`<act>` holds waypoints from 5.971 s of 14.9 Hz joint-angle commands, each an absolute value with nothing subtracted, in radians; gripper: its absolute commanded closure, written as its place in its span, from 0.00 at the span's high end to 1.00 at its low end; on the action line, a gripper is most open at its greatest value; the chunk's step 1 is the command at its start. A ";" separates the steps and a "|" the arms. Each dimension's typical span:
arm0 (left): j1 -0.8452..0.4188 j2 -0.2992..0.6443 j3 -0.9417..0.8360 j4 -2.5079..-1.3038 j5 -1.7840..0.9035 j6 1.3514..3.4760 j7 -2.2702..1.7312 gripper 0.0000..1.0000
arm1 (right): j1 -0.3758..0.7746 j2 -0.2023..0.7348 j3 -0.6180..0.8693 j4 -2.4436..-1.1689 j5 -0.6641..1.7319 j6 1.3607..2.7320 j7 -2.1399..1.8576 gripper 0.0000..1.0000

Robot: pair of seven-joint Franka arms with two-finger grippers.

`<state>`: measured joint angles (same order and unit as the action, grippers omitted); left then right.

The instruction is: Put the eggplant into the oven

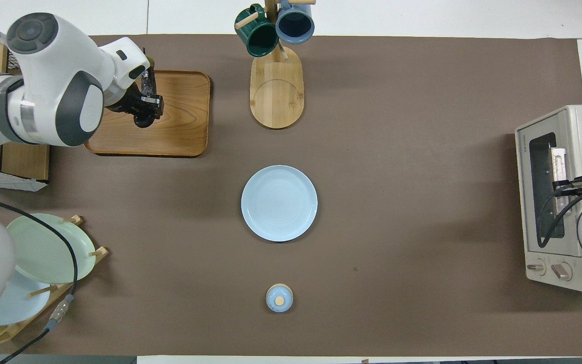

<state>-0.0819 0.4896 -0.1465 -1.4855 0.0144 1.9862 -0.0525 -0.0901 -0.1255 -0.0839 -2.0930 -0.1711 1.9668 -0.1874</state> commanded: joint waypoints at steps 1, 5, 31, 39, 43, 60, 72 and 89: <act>-0.089 0.318 -0.144 -1.587 -0.020 1.875 -0.132 0.00 | -0.103 -0.146 -0.080 -2.125 -0.179 1.996 -0.213 0.00; -0.152 0.134 -0.146 -1.734 -0.104 1.796 -0.208 0.00 | -0.103 -0.143 -0.080 -2.128 -0.179 1.999 -0.216 0.00; -0.600 0.241 -0.141 -2.069 -0.160 2.439 -0.575 0.00 | 0.018 0.028 -0.072 -2.200 -0.130 2.238 -0.092 0.00; -0.607 0.239 -0.141 -2.074 -0.158 2.431 -0.554 1.00 | 0.018 0.031 -0.071 -2.296 -0.129 2.384 -0.052 0.00; -0.592 0.221 -0.140 -2.060 -0.158 2.396 -0.546 1.00 | 0.011 0.072 -0.071 -2.336 -0.129 2.486 -0.048 0.00; -0.061 -0.014 -0.130 -1.741 -0.029 1.731 -0.078 1.00 | 0.395 0.132 -0.060 -2.080 0.000 2.172 0.168 0.34; -0.034 0.023 -0.126 -1.489 -0.005 1.393 -0.075 1.00 | 0.848 0.552 -0.054 -1.328 -0.029 1.866 0.784 0.64; -0.028 -0.018 -0.126 -1.651 -0.038 1.532 -0.080 1.00 | 0.848 0.519 -0.052 -1.581 -0.143 2.140 0.727 0.39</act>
